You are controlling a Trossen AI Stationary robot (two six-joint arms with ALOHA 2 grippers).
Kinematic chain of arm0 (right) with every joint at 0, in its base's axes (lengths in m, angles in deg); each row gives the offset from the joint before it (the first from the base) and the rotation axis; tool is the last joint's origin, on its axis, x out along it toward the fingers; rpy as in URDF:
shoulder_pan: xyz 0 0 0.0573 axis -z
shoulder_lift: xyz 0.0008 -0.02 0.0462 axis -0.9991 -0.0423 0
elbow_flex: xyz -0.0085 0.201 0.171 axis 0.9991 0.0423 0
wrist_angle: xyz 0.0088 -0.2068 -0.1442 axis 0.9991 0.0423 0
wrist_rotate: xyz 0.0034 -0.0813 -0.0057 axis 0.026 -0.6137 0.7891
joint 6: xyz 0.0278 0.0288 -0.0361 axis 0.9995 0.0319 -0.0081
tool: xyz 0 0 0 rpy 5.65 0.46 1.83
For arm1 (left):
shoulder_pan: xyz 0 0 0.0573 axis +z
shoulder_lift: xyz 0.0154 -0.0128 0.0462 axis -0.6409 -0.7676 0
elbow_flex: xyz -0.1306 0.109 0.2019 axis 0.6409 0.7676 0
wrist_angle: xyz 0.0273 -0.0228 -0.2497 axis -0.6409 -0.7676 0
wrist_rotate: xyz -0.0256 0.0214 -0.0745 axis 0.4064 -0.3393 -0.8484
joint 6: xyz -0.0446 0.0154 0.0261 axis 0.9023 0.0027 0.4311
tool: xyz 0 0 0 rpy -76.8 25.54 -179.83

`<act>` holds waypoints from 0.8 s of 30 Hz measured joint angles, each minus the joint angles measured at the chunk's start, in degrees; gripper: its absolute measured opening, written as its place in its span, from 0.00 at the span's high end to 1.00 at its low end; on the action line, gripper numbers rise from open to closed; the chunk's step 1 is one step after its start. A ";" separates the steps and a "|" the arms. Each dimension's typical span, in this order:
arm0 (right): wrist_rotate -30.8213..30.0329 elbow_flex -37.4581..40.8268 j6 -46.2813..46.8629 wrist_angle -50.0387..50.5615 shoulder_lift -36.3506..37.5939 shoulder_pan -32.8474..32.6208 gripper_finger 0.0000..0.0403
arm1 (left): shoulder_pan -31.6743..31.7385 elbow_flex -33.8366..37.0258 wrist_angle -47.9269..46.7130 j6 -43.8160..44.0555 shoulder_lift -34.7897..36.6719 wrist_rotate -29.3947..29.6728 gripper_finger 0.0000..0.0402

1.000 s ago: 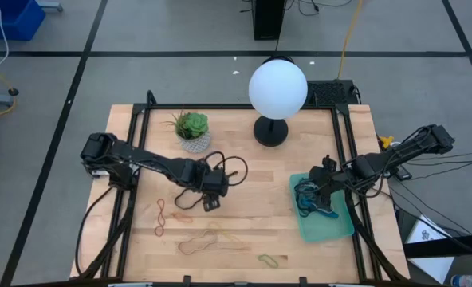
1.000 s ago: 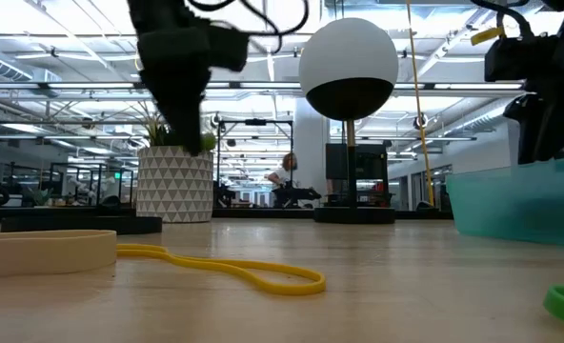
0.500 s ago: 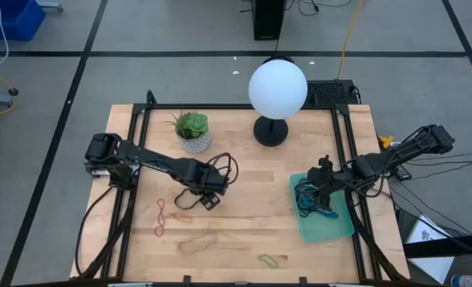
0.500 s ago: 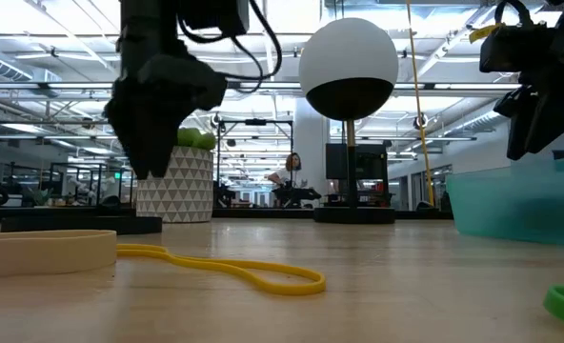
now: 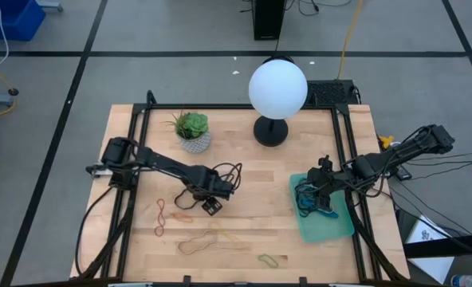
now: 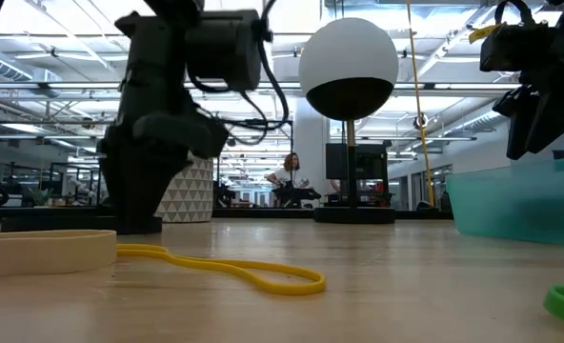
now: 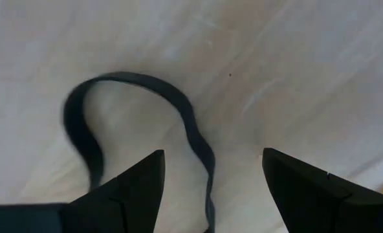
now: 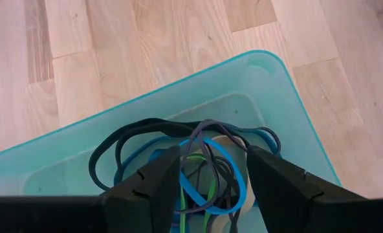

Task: Pick and place rubber bands into bin
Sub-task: Put the black rubber band into the bin

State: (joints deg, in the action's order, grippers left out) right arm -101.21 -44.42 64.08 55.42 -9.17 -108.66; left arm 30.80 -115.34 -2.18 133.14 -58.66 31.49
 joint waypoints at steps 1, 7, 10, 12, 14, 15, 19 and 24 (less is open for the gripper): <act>0.00 0.00 0.02 0.02 0.02 0.00 0.57 | 0.02 0.00 0.26 0.14 -0.73 -0.46 0.34; 0.00 0.00 0.00 -0.13 0.04 0.00 0.57 | 0.26 -0.28 1.63 0.22 -2.53 -2.40 0.34; 0.02 0.00 0.02 -0.13 0.04 0.00 0.57 | 0.26 -0.24 1.70 0.26 -2.62 -2.40 0.34; 0.02 0.00 0.02 -0.13 0.04 0.00 0.57 | 0.24 -0.22 1.70 -0.04 -2.65 -2.69 0.37; 0.02 0.00 0.02 -0.13 0.04 0.00 0.57 | 0.24 -0.20 1.77 -0.74 -2.70 -3.42 0.42; 0.02 0.00 0.02 -0.13 0.04 0.00 0.57 | 0.24 -0.20 1.85 -1.12 -2.73 -3.46 0.45; 0.02 0.00 0.02 -0.23 0.04 0.00 0.57 | 0.49 -0.20 2.07 -1.36 -2.75 -3.43 0.62; 0.03 0.00 0.02 -0.32 0.04 0.00 0.57 | 1.17 -0.16 1.87 -4.88 -2.78 -2.58 0.81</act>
State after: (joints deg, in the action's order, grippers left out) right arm -101.18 -44.42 64.10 55.10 -9.13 -108.66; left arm 31.98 -115.50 -0.32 128.26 -61.44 28.91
